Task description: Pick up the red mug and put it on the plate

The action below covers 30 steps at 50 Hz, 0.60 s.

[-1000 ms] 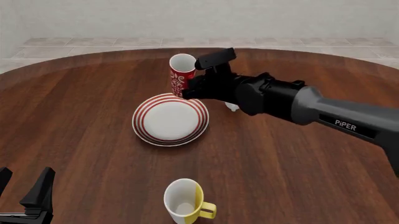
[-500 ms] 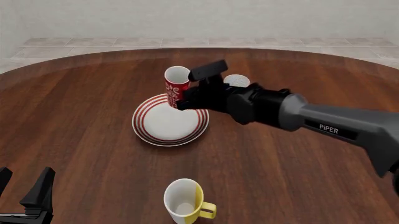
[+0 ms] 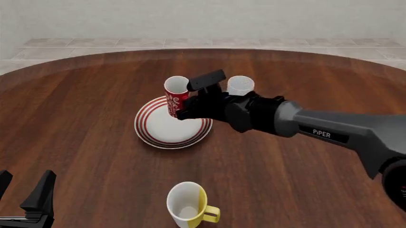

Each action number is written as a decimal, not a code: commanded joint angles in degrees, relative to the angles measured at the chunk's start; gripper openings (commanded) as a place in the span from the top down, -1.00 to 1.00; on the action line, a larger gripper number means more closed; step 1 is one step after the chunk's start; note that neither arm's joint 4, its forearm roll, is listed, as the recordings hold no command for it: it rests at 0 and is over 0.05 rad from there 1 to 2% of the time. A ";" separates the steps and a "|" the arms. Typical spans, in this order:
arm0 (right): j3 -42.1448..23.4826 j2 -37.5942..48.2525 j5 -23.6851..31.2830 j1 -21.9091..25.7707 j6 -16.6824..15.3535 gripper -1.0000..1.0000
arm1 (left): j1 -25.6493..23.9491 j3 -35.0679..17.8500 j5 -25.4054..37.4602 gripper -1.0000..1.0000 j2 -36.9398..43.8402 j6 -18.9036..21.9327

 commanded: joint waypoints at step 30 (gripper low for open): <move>-0.42 2.25 -0.48 0.19 0.43 1.00 | 0.01 0.00 0.00 -1.00 -0.01 0.01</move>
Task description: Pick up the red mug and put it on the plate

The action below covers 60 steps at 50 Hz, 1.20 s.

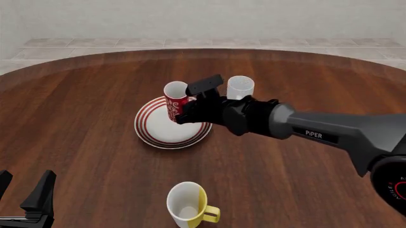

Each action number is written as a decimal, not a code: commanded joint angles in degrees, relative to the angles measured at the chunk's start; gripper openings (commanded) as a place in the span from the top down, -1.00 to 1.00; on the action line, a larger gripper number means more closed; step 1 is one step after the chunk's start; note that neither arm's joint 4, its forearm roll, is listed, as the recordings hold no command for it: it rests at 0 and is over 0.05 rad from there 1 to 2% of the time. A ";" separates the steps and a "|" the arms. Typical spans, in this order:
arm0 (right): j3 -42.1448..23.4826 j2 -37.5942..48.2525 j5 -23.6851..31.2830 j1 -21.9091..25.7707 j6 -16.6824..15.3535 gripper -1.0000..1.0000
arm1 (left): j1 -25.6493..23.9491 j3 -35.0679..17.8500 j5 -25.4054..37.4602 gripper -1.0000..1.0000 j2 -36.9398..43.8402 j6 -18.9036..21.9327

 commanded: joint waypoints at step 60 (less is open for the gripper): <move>-3.71 4.60 0.38 -0.85 0.28 1.00 | 0.00 0.00 0.00 -1.00 0.00 0.01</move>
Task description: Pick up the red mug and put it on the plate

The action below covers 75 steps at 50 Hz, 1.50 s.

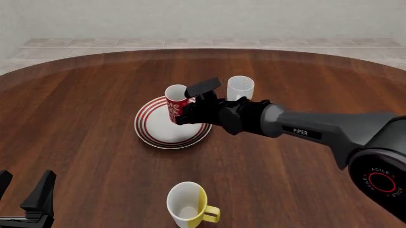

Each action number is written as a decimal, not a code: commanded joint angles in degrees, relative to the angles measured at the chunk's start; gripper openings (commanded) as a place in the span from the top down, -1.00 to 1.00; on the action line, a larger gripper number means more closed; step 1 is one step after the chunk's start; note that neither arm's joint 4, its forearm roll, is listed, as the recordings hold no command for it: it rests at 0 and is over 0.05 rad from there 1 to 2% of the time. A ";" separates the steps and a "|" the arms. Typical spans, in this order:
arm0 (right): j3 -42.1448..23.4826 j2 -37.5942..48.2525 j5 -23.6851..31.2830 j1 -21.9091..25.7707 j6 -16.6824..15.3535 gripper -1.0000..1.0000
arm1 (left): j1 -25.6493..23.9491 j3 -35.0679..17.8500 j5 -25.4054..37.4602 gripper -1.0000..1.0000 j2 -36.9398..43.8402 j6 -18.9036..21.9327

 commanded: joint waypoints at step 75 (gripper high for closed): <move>-5.62 6.22 1.24 0.86 -0.05 1.00 | 0.00 0.00 0.00 -1.00 0.00 0.01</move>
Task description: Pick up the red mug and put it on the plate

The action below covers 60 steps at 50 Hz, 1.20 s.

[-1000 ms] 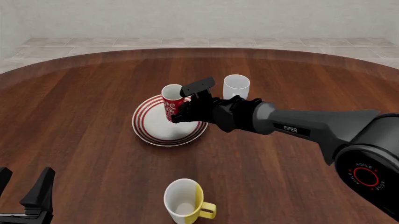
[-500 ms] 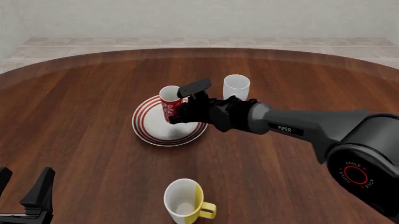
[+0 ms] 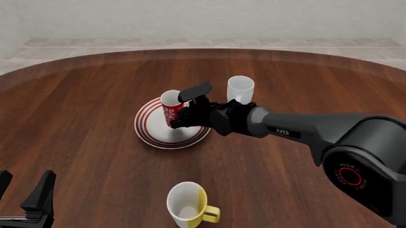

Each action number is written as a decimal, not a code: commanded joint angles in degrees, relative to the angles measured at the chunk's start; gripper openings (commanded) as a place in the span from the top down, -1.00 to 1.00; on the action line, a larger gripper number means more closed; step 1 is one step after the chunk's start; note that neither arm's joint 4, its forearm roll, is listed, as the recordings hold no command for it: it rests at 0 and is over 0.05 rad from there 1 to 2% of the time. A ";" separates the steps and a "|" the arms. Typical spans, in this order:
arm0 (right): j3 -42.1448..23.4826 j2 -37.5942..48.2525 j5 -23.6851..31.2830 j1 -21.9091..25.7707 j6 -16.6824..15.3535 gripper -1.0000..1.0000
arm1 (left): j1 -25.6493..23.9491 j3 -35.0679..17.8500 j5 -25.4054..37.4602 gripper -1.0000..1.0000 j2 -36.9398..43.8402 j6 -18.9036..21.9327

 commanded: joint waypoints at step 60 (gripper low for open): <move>-1.19 2.00 -0.27 0.65 0.51 1.00 | 0.00 0.00 0.00 -1.00 -0.01 -0.01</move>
